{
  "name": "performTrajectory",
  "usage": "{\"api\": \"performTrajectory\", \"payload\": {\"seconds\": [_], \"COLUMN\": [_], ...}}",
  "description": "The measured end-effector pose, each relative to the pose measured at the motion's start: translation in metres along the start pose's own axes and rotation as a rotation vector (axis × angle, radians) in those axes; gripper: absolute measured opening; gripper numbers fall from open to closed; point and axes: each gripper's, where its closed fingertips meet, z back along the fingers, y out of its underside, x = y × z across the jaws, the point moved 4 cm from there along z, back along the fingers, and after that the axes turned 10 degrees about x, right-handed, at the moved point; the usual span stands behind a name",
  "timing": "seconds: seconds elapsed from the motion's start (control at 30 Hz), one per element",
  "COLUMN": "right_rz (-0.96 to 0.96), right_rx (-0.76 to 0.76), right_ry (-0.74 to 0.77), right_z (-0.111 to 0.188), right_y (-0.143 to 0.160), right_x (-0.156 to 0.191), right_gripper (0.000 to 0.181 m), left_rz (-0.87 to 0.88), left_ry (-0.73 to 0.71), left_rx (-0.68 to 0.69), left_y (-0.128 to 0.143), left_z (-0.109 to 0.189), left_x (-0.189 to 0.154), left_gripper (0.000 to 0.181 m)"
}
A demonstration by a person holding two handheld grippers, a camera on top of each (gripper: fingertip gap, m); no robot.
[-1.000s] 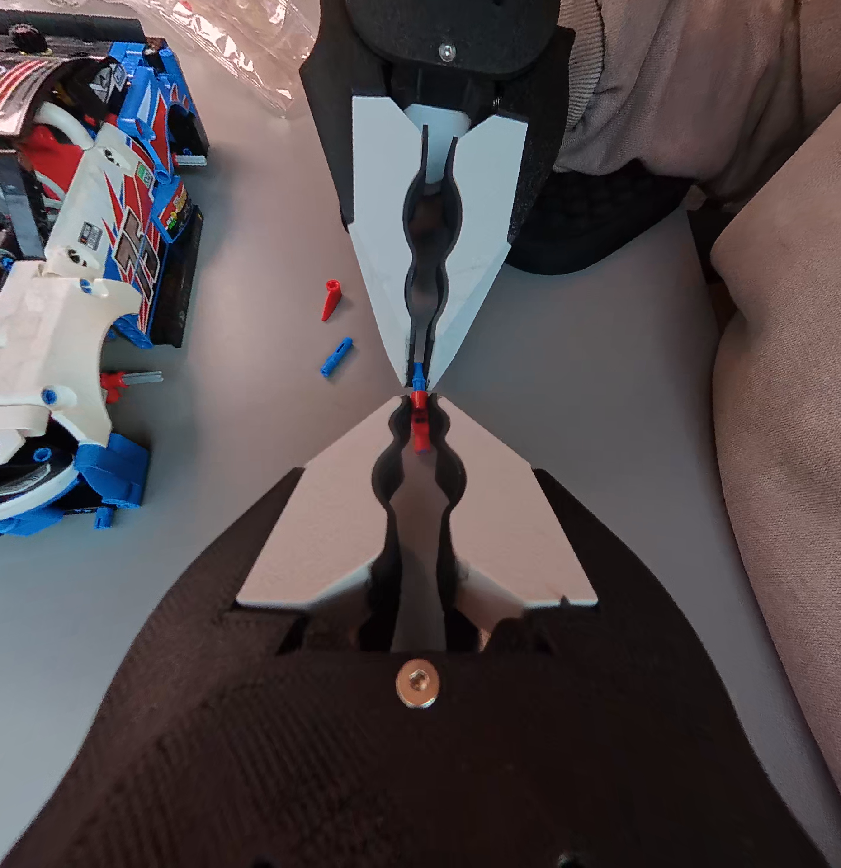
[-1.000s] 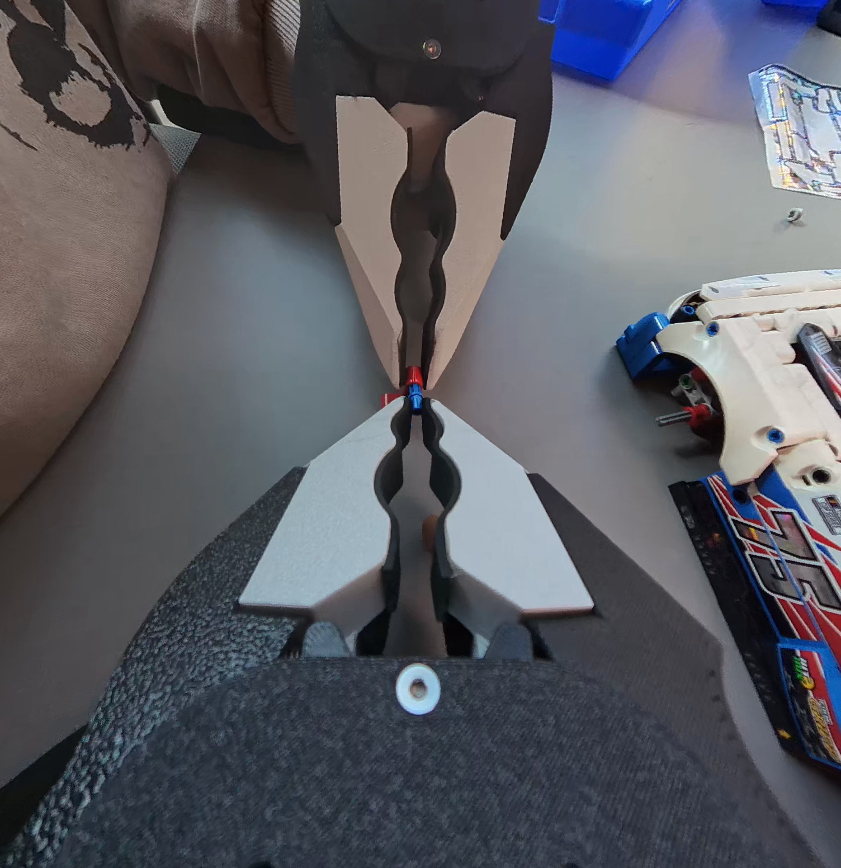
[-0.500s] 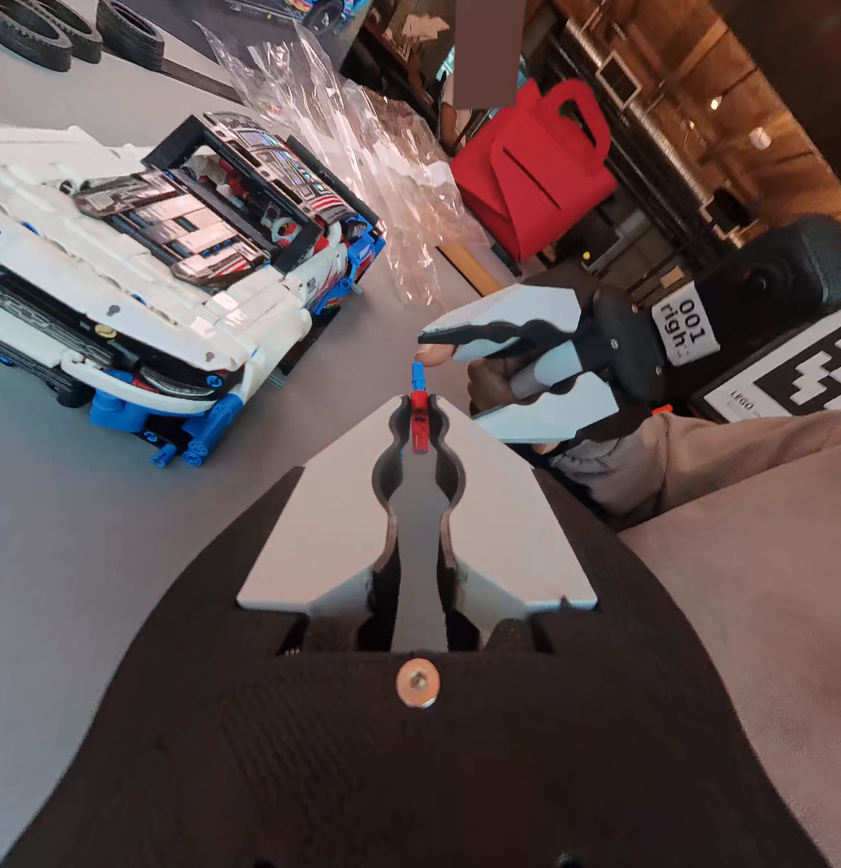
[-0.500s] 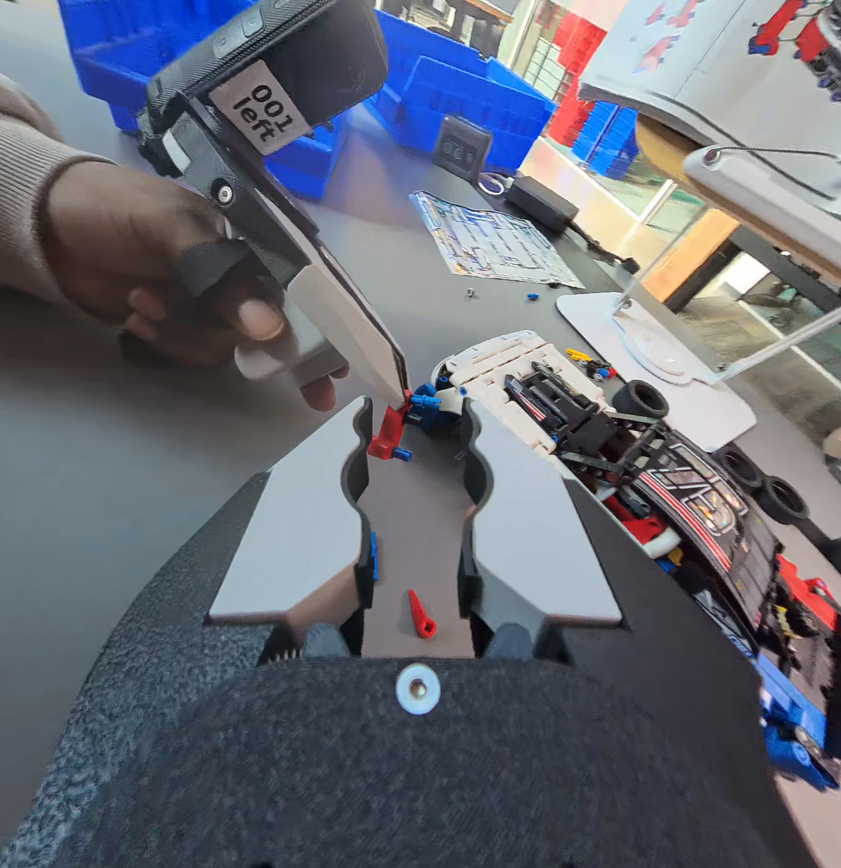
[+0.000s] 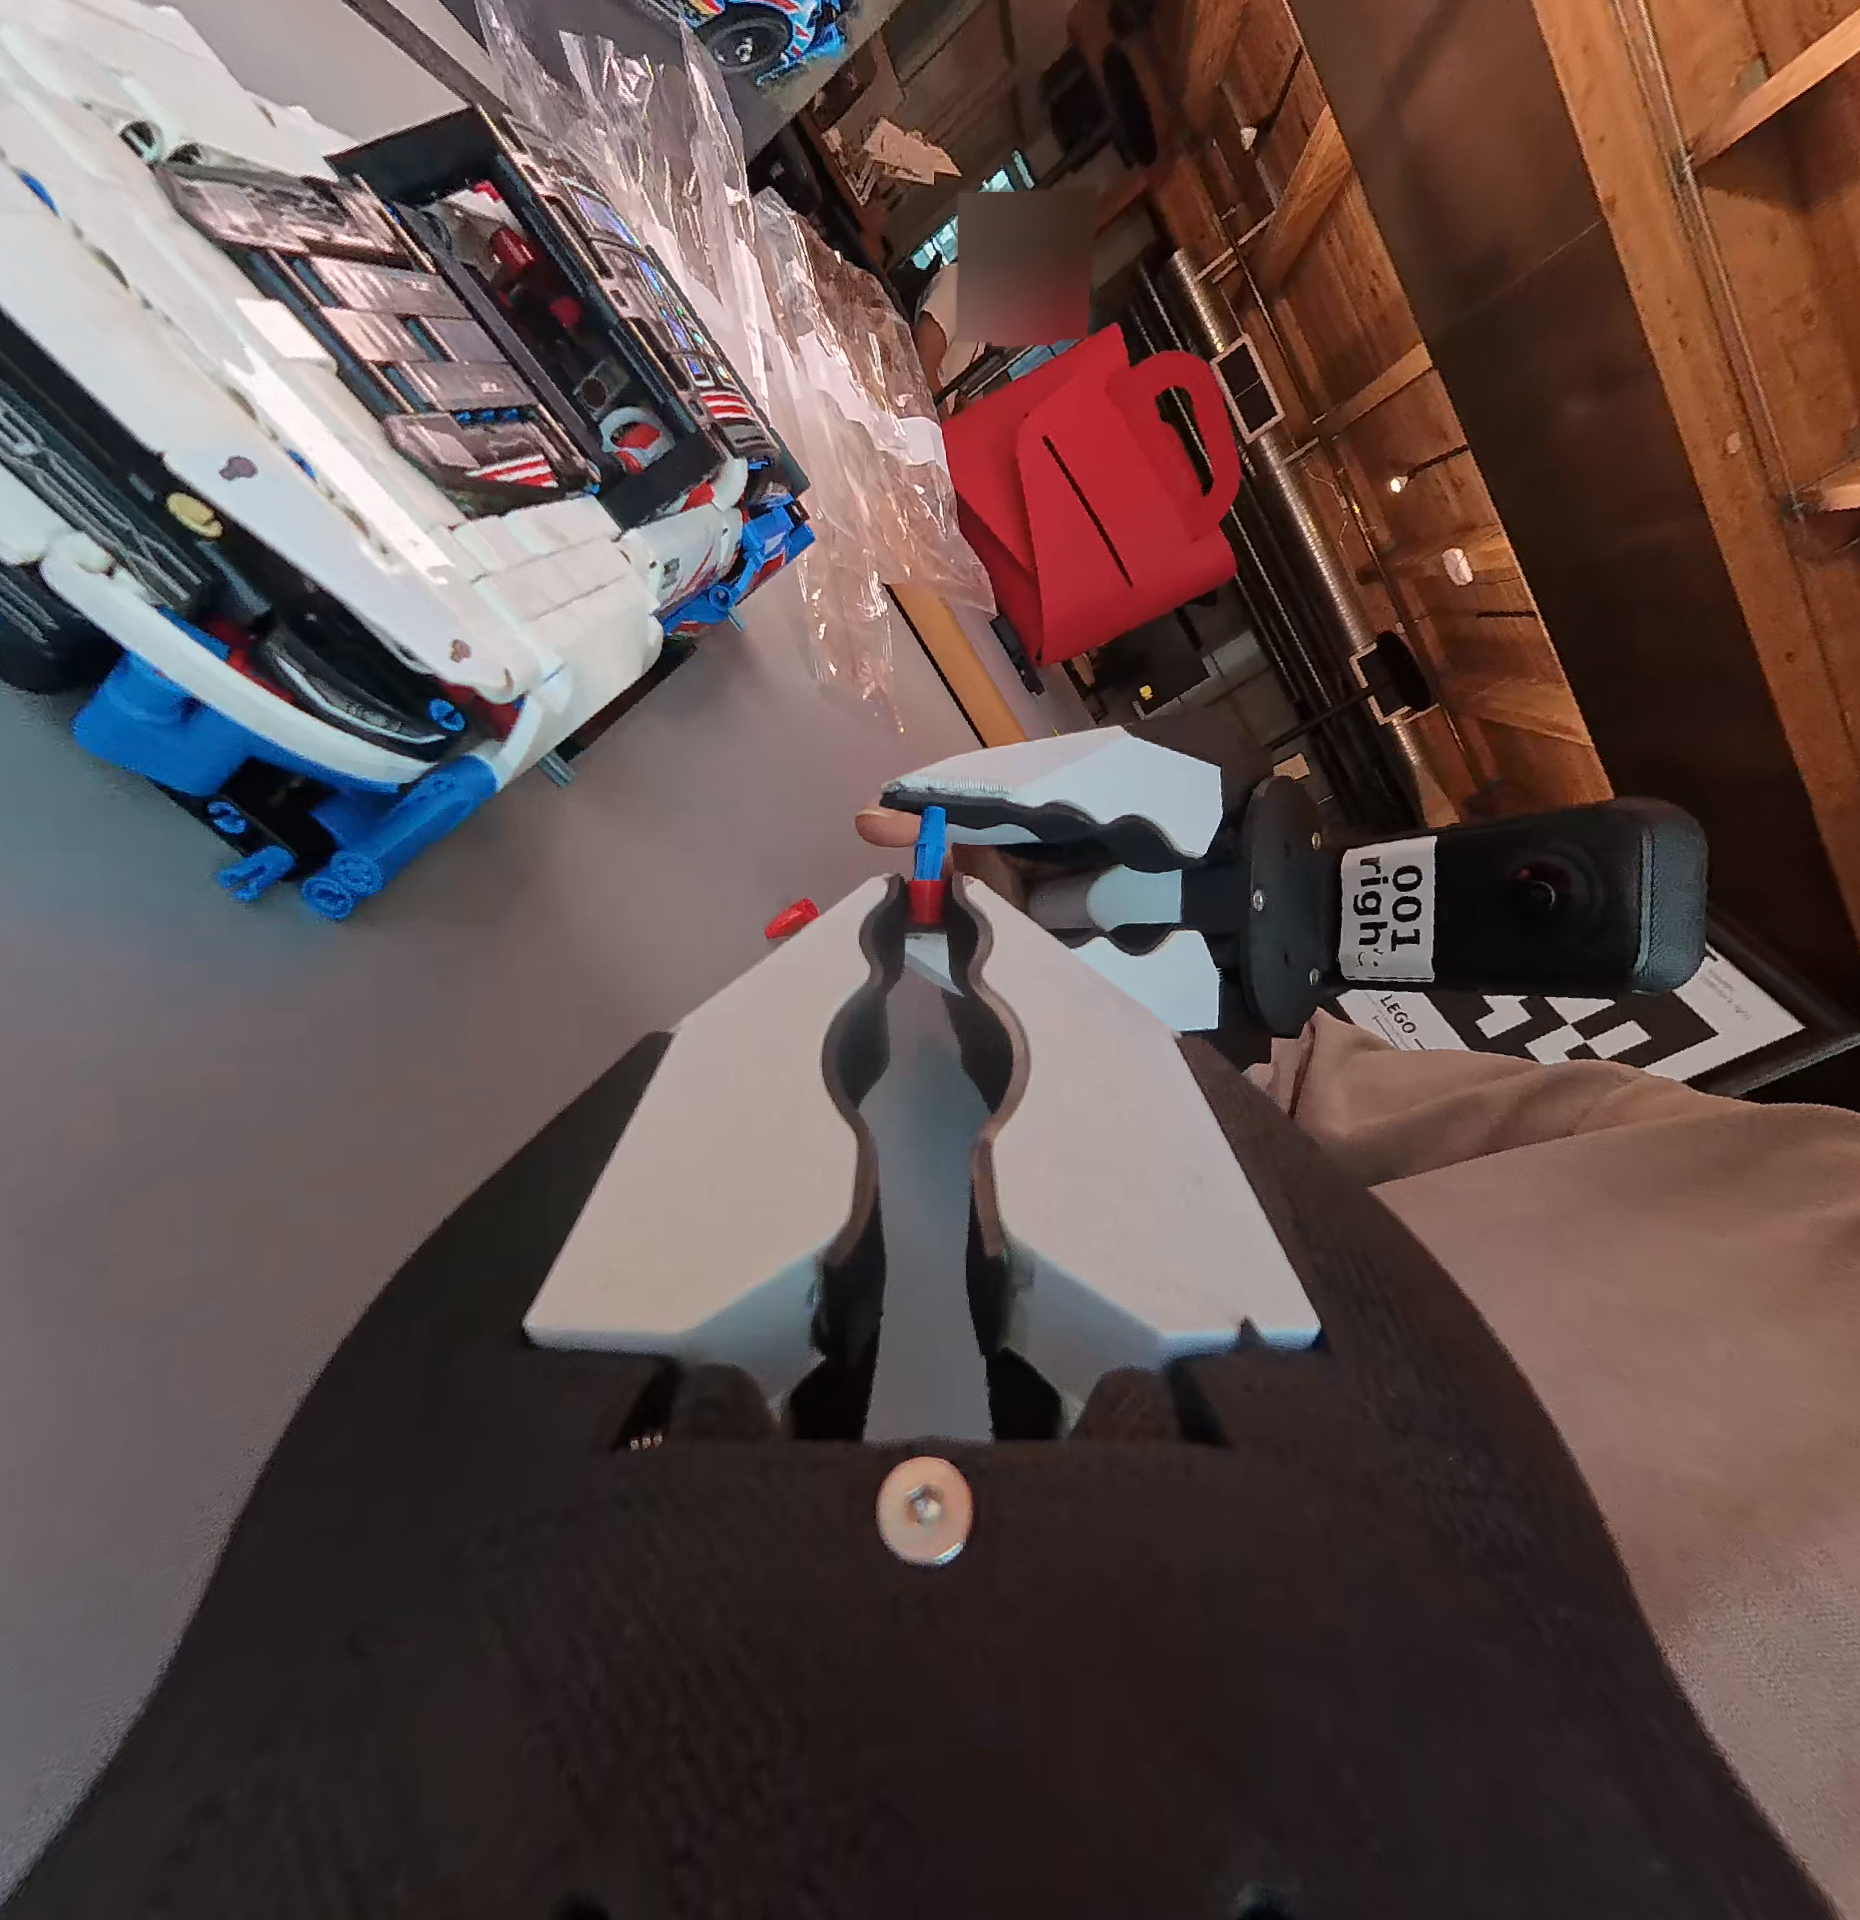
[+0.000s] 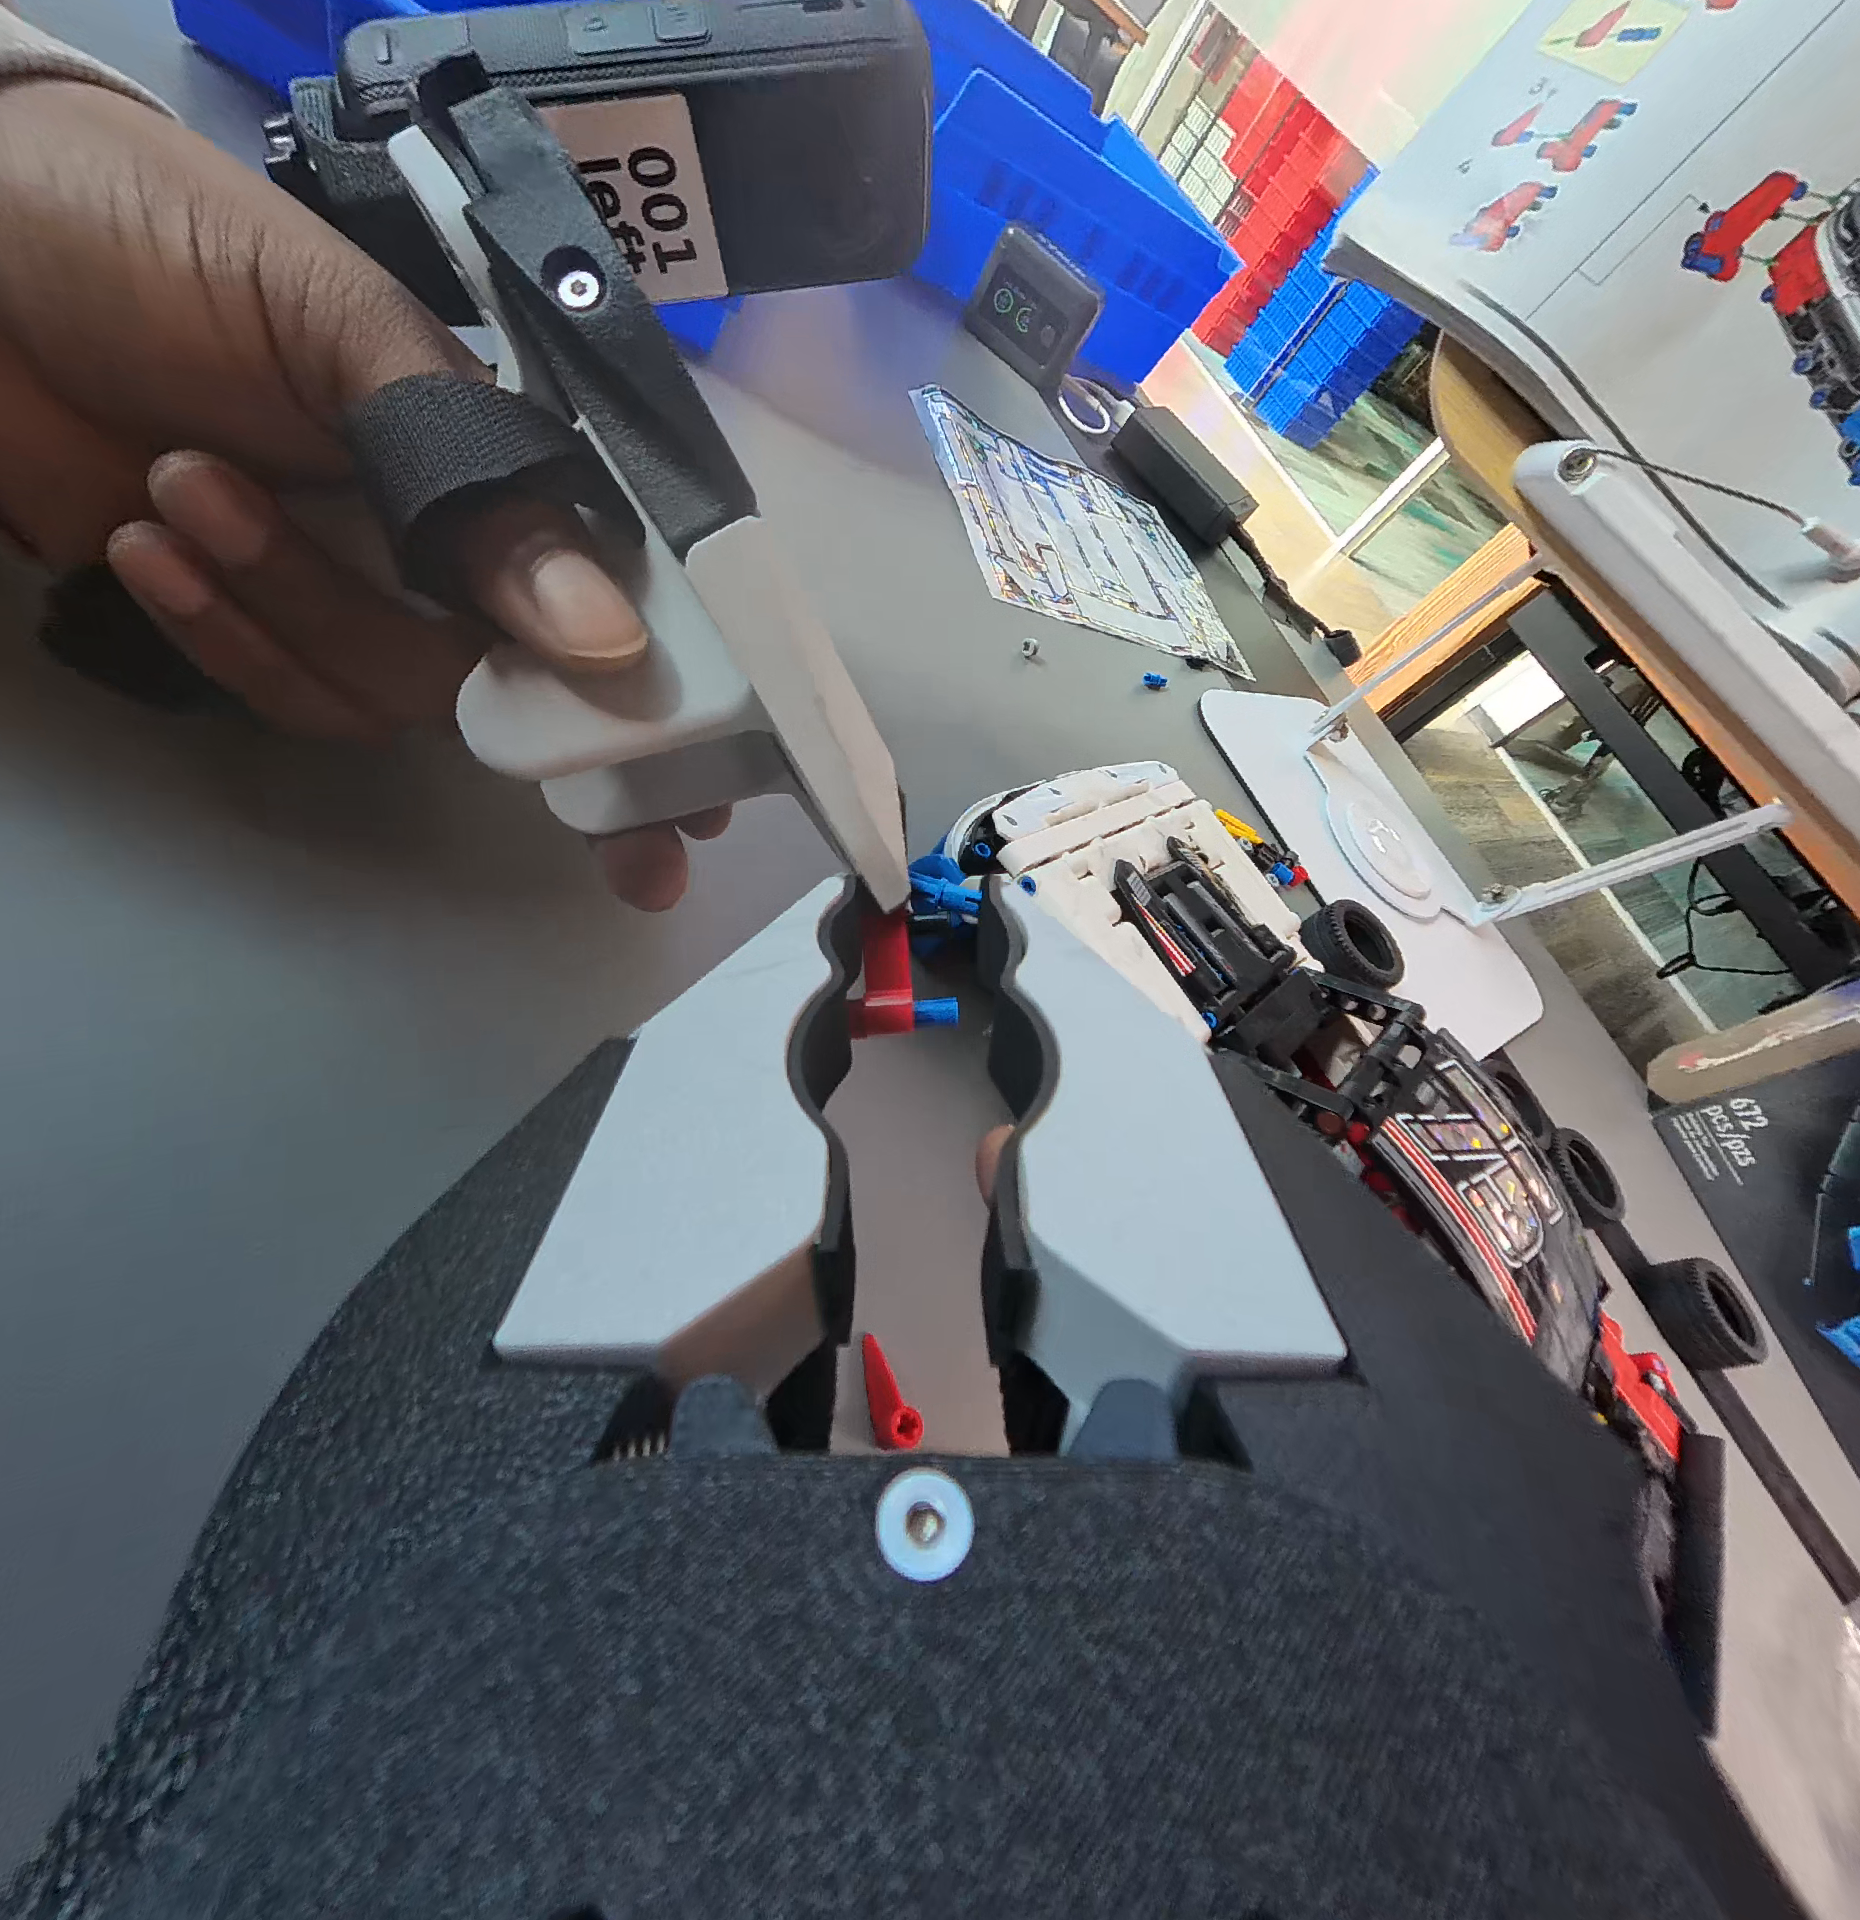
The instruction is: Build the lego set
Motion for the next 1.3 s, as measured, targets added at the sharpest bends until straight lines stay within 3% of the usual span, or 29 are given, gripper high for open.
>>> {"api": "performTrajectory", "payload": {"seconds": [0.37,0.67,0.77,1.0,1.3], "right_rz": [0.284,0.351,0.338,0.08,0.144], "right_rx": [0.0,-0.02,-0.026,-0.132,-0.127], "right_ry": [-0.035,-0.1,-0.117,-0.153,-0.134], "right_z": [0.0,0.005,0.005,0.014,0.014], "right_y": [0.012,0.018,0.019,0.01,0.008], "right_x": [0.013,0.018,0.018,-0.003,0.006], "right_gripper": [0.02,0.019,0.019,0.019,0.019], "left_rz": [-0.129,-0.104,-0.099,-0.147,-0.132], "left_ry": [-0.132,-0.109,-0.105,-0.042,-0.01], "left_rx": [0.163,0.227,0.236,0.145,0.18], "left_y": [0.014,0.021,0.022,0.003,0.009], "left_z": [-0.007,-0.014,-0.015,0.0,-0.002], "left_x": [0.004,0.005,0.005,-0.007,-0.011], "left_gripper": [0.006,0.005,0.005,0.013,0.002]}}
